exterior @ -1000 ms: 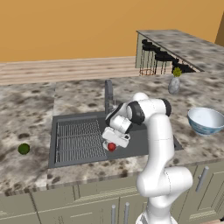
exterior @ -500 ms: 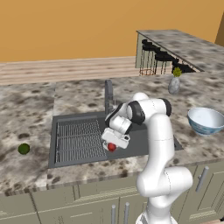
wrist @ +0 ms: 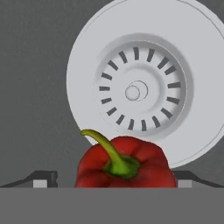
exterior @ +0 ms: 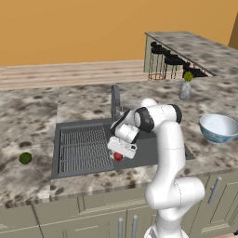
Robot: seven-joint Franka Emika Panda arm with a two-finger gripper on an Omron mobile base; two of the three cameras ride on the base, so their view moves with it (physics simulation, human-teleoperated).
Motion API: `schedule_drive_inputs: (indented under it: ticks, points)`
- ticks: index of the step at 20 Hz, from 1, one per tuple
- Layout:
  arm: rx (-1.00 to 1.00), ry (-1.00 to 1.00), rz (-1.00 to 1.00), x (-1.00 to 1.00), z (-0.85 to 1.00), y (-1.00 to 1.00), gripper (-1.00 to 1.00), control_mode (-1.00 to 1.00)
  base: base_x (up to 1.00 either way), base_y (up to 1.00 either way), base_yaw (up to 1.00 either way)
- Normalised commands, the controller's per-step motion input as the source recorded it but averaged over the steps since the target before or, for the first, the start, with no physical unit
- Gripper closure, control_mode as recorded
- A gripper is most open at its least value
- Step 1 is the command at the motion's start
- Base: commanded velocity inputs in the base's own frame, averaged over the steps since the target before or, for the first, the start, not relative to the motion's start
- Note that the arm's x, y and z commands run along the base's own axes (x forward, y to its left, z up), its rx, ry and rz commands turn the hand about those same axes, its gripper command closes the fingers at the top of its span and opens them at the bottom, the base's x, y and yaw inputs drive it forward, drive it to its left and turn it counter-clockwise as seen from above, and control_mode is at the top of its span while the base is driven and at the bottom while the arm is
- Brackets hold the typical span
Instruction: Remove the bell pepper and lime from the sink. Then move the bowl and cup from the counter to the sink for washing.
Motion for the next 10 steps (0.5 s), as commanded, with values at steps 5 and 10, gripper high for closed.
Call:
schedule_drive_inputs:
  ticks: [5, 10]
  points:
    - [-0.02, -0.01, 0.01, 0.12, -0.2, 0.0, -1.0, -1.0, 0.0, 0.0, 0.0]
    - [-0.03, 0.01, 0.0, 0.0, -0.24, 0.0, 1.0, -1.0, 0.0, 0.0, 0.0]
